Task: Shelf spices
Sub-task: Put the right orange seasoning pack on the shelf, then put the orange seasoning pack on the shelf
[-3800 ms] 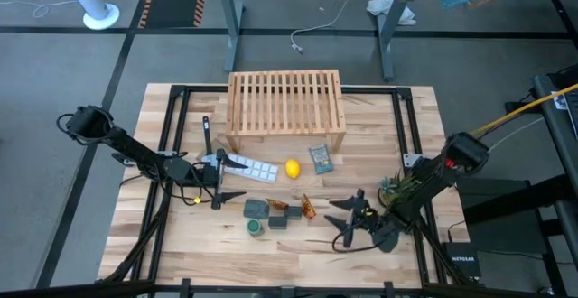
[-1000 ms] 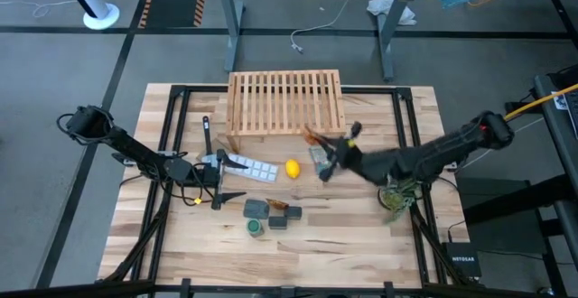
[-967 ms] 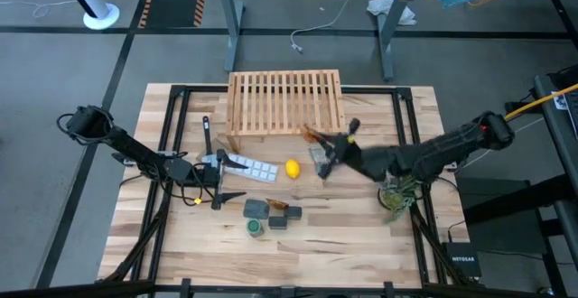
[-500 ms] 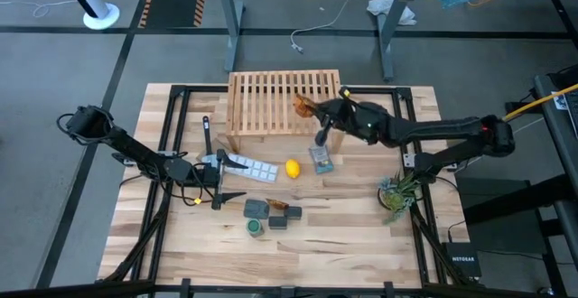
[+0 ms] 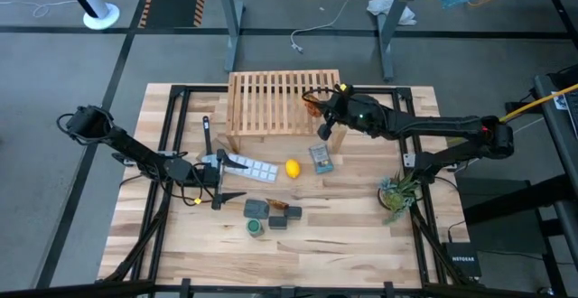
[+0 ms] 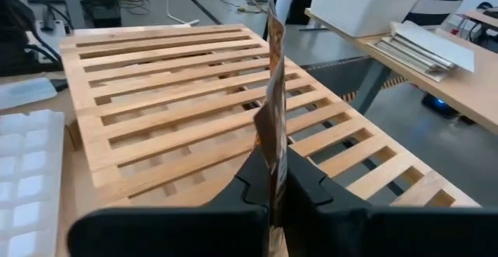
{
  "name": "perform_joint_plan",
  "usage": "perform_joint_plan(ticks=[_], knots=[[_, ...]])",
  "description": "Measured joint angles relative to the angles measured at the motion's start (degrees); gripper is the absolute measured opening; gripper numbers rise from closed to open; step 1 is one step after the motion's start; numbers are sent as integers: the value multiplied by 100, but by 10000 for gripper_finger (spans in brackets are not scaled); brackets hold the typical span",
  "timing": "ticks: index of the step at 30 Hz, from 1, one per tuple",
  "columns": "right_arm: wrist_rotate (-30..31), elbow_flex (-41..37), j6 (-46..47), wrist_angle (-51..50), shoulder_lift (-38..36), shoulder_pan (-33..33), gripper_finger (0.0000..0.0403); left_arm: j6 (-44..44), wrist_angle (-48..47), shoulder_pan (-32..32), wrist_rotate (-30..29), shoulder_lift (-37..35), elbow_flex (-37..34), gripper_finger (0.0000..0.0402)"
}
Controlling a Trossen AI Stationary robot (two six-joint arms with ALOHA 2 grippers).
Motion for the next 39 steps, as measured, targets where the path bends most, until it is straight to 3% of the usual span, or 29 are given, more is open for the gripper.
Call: perform_joint_plan(ticks=[21,39], knots=[[-12,0,-11,-4,0,11,79,-4,-2,0,1,0,0,368],[-14,140,278,-55,4,17,195,-3,-4,0,-1,0,0,368]])
